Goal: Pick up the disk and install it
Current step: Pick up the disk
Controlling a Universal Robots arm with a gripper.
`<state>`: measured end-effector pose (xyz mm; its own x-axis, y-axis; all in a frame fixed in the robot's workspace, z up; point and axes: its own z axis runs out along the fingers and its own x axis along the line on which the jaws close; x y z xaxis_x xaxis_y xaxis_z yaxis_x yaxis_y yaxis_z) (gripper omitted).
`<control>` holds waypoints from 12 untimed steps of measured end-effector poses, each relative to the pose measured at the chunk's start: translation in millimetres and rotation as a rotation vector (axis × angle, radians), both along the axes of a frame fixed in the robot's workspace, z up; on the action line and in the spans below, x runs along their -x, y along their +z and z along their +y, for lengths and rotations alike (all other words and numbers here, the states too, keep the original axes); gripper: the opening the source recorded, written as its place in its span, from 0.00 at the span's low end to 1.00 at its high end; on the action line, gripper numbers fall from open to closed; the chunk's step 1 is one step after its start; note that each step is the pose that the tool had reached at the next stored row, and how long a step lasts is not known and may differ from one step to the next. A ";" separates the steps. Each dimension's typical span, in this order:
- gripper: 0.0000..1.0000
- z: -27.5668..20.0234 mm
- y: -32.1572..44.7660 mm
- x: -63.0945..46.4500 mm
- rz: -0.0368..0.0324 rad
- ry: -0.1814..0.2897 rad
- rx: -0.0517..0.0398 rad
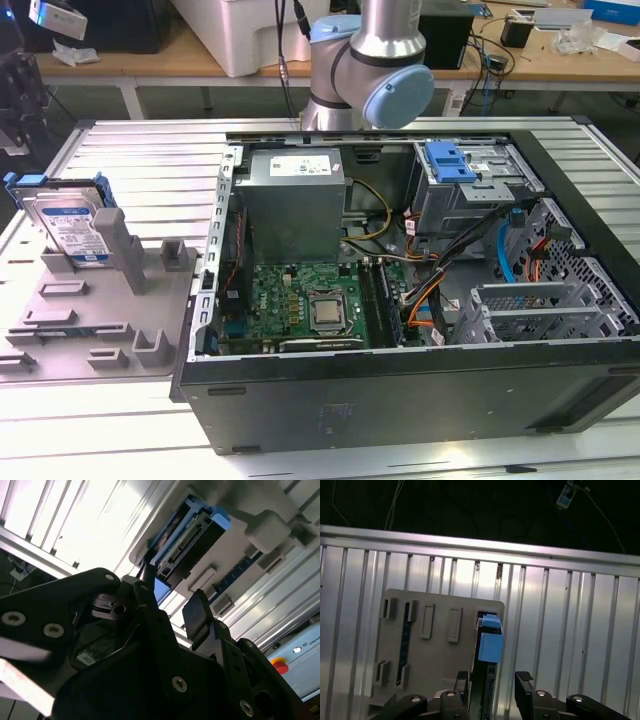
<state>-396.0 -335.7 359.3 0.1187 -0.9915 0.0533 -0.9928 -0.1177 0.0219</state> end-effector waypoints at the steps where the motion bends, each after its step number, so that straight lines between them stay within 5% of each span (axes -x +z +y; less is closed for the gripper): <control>1: 0.50 0.0 -0.4 1.9 -0.0001 0.003 0.0000; 6: 0.50 0.1 -2.0 14.2 0.0000 0.009 0.0000; 12: 0.50 0.0 -4.2 16.4 -0.0001 0.019 0.0001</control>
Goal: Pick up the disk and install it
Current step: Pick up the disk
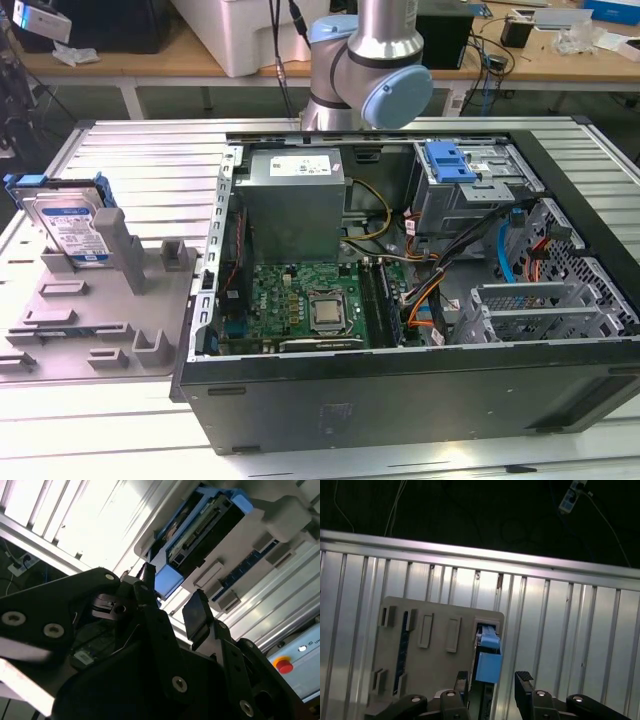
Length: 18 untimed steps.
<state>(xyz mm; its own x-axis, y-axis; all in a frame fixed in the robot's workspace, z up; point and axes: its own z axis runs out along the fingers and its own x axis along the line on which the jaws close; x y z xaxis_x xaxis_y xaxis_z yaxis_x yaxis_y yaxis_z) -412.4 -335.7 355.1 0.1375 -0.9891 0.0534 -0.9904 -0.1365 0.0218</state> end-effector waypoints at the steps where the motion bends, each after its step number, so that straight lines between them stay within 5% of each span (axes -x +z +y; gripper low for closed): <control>1: 0.50 -0.1 -0.4 0.1 0.0001 0.001 0.0001; 8: 0.50 -4.2 -2.4 0.1 -0.0003 0.003 -0.0094; 18: 0.50 -6.6 -4.6 0.0 -0.0004 -0.035 -0.0099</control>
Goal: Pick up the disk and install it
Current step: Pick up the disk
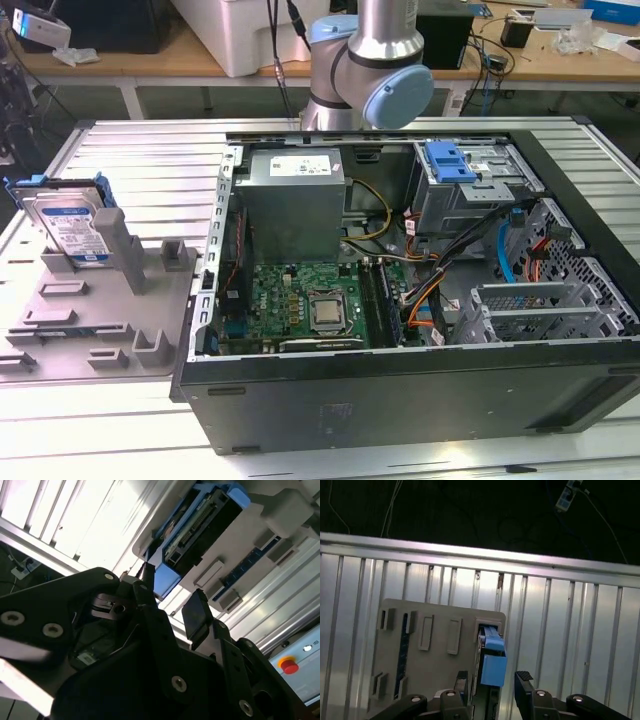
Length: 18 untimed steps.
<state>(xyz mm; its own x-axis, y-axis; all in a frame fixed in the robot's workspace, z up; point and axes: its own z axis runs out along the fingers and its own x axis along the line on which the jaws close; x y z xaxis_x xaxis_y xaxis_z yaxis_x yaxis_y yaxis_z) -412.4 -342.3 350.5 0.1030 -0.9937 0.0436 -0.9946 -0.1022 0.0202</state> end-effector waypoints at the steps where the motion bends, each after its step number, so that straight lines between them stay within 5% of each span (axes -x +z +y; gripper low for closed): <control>1: 0.50 0.0 -0.3 0.0 0.0000 -0.007 0.0000; 18: 0.50 0.0 -9.0 -0.8 -0.0002 -0.098 -0.0013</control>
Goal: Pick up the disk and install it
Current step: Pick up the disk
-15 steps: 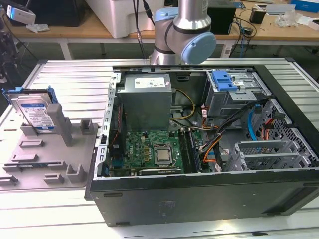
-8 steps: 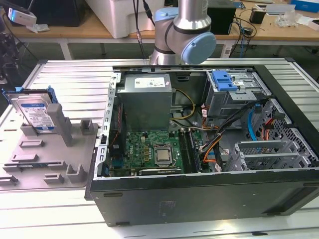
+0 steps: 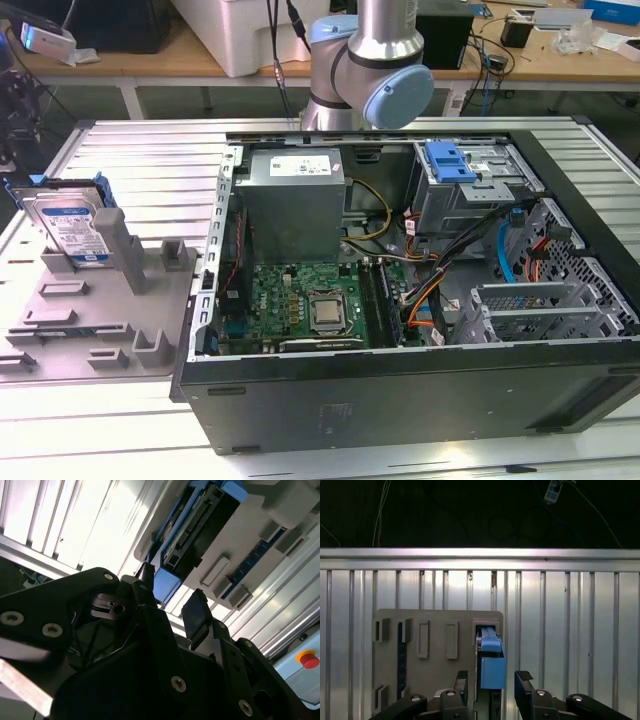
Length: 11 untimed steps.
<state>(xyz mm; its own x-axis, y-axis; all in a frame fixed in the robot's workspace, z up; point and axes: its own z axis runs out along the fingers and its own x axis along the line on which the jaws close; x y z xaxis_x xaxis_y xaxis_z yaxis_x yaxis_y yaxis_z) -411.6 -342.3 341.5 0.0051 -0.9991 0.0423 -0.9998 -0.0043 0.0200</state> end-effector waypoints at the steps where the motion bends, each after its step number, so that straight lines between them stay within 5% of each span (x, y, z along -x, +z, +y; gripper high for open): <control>1: 0.50 0.0 -0.6 0.0 0.0001 -0.001 0.0000; 11: 0.50 0.0 -5.3 1.3 0.0001 0.030 0.0000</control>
